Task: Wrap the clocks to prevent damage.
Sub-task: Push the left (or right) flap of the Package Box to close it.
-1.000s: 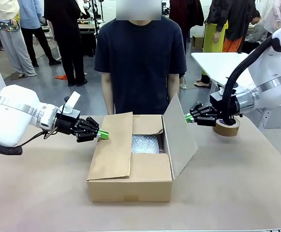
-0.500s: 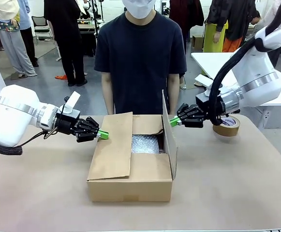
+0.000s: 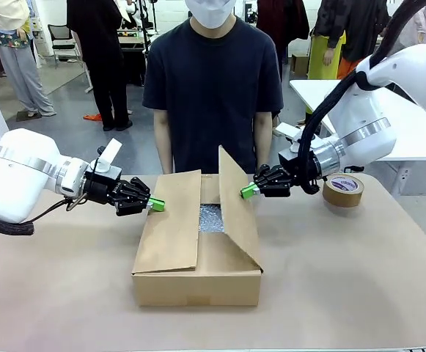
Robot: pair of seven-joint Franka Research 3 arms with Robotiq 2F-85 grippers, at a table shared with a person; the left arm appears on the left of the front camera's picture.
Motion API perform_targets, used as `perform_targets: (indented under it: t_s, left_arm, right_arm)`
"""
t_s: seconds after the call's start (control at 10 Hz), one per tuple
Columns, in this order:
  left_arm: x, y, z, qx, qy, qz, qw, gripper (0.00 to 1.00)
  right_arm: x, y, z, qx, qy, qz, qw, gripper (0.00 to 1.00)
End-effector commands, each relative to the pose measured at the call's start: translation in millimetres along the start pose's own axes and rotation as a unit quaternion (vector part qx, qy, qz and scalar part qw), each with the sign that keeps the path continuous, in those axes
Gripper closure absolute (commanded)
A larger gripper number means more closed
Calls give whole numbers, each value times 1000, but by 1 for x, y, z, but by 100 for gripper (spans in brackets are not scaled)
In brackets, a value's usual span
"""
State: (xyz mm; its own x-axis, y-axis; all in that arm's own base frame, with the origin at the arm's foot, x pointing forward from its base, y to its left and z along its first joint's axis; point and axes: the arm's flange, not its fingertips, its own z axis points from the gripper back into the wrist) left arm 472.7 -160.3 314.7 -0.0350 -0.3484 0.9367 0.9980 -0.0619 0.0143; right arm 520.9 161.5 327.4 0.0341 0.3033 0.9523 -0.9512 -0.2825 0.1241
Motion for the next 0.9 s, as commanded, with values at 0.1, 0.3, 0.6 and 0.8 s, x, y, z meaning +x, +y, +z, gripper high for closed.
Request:
perform_targets:
  t_s: [0.1, 0.3, 0.6, 0.8]
  left_arm:
    - [0, -1, -3, 4, 8, -1, 1000, 100]
    - [0, -1, -3, 4, 8, -1, 1000, 100]
    - [0, -1, -3, 4, 8, -1, 1000, 100]
    - [0, -1, -3, 4, 8, -1, 1000, 100]
  right_arm:
    - [-9, -18, -14, -62, -11, -55, 997, 99]
    - [-19, -15, -24, -72, -1, -69, 995, 99]
    - [-40, -10, -33, -58, 34, -75, 995, 99]
    - [-38, -5, -31, -47, 47, -51, 996, 99]
